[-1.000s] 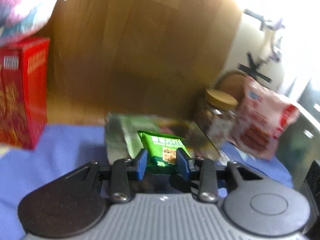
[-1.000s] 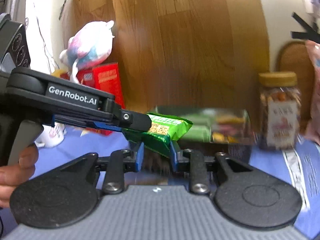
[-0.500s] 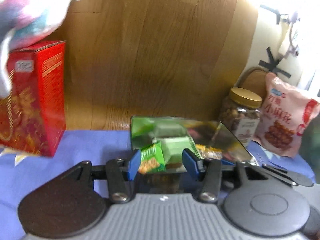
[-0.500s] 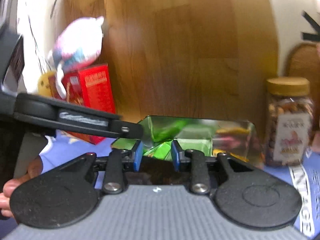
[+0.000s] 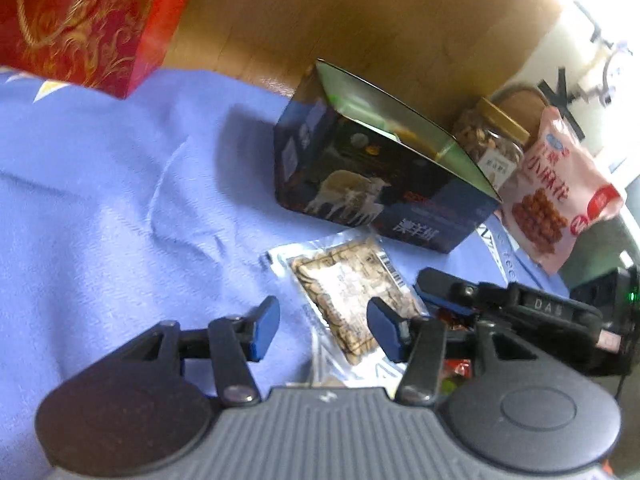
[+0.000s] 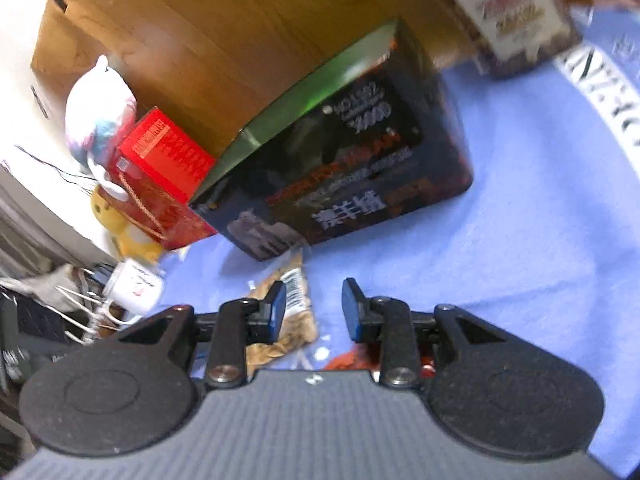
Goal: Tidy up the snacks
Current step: 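Grasp the clear seed packet with the left gripper, then place the seed packet into the tin and open the left gripper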
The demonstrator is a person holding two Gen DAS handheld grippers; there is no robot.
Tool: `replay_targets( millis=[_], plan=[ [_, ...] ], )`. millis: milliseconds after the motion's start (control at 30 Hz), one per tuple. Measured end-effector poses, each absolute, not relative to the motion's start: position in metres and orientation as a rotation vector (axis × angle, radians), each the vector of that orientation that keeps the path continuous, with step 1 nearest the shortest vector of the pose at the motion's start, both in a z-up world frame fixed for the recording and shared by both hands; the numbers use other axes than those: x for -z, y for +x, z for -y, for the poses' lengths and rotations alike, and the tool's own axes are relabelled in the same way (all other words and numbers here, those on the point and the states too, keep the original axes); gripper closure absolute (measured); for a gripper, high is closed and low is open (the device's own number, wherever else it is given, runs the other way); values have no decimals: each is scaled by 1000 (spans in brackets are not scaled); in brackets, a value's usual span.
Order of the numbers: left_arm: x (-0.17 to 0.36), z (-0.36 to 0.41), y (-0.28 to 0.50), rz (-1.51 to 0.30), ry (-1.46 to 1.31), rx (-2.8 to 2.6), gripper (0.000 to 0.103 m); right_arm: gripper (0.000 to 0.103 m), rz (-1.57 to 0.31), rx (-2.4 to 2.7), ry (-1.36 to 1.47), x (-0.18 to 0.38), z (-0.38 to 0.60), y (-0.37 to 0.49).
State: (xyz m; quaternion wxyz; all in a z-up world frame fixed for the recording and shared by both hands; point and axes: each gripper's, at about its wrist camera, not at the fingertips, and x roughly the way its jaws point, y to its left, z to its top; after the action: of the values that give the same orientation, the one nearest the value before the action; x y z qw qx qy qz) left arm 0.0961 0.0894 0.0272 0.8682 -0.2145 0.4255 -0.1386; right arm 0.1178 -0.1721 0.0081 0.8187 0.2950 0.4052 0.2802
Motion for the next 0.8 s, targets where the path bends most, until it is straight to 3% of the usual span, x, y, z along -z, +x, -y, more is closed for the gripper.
replay_targets(
  millis=[133,200,233,367,467,800],
  plan=[
    [-24,-93,104,-897,-507,325,53,69,-901,-636,634,-10,160,114],
    [-19,-95,109,-904,-567,348,65,68,-914,-667,641,-10,153,110],
    [-14,-95,112,-922,-601,374,77,68,-913,-680,637,-11,149,110],
    [-7,-94,114,-924,-673,401,85,73,-882,-662,592,-13,144,100],
    [-20,-92,106,-895,-636,416,85,80,-881,-657,603,-15,143,100],
    [-92,-78,117,-753,-496,483,85,80,-669,-671,549,-66,150,88]
  ],
)
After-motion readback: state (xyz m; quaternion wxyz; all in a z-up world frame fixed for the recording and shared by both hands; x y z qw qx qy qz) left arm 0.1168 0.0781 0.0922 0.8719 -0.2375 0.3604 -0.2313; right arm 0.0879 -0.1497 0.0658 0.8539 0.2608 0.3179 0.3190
